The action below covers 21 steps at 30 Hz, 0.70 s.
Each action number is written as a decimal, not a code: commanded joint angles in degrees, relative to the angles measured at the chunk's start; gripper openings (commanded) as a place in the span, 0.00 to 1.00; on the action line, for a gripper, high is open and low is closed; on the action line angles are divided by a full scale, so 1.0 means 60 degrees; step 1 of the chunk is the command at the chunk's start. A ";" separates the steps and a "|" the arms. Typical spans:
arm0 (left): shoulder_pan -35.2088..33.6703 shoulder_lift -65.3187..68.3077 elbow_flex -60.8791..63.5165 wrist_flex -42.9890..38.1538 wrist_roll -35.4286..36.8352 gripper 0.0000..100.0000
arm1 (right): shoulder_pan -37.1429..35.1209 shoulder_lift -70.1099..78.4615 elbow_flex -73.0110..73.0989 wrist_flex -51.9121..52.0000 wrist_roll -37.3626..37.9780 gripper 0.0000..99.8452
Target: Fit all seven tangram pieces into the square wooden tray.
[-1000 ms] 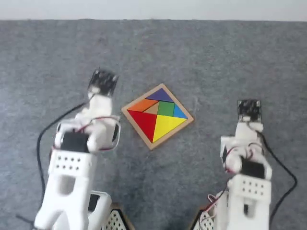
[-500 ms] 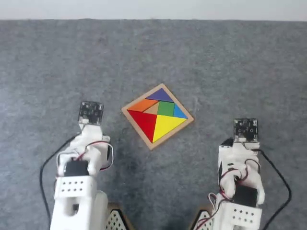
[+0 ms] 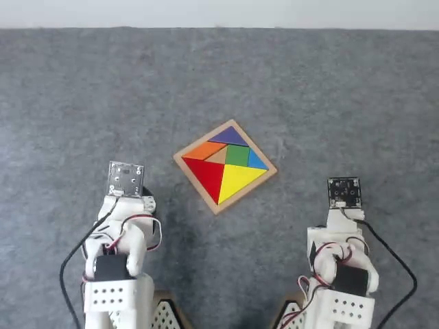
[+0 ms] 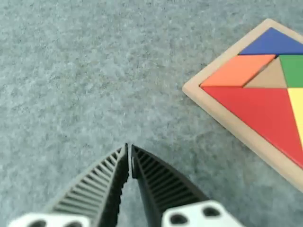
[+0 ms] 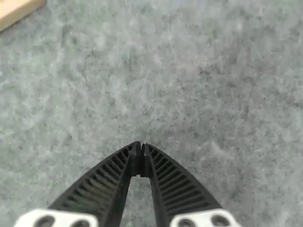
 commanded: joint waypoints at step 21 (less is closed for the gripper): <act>-0.0044 -0.1919 -0.0095 0.1846 0.0088 0.01 | 0.0066 -0.0154 0.0161 0.0125 0.0073 0.01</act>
